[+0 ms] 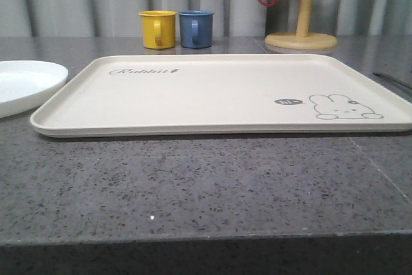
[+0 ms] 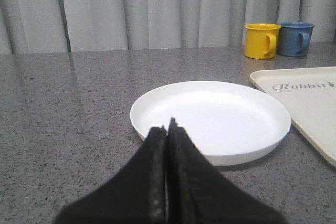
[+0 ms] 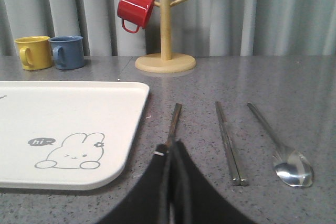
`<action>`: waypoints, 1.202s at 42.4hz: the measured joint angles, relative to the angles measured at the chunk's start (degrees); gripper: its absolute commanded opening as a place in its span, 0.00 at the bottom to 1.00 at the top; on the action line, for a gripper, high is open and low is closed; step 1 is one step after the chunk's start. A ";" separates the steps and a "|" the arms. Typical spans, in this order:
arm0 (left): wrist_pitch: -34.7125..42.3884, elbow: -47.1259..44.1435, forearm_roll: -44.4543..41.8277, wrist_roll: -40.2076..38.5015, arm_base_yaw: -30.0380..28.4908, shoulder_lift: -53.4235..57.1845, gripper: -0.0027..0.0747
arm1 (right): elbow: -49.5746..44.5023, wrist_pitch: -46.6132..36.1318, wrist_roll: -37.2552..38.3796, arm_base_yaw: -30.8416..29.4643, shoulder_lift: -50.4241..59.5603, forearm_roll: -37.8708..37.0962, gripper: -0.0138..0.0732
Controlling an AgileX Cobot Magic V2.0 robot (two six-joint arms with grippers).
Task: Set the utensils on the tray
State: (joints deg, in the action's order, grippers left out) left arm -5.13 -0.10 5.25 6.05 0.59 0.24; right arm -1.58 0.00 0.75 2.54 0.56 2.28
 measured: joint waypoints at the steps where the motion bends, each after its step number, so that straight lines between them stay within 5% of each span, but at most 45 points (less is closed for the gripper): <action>1: 0.00 0.00 0.00 0.00 0.00 0.00 0.01 | 0.00 0.00 0.00 0.00 0.00 0.00 0.08; 40: 5.66 0.52 0.62 0.00 0.00 0.00 0.01 | 1.05 -0.78 0.00 0.00 0.00 1.11 0.08; 51: -4.03 18.75 0.27 0.00 0.00 -0.60 0.01 | 19.17 11.86 0.00 0.00 -2.11 2.01 0.08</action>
State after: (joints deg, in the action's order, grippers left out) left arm -9.17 18.64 5.52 6.05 0.59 -0.36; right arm 17.59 11.86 0.75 2.54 -1.55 4.30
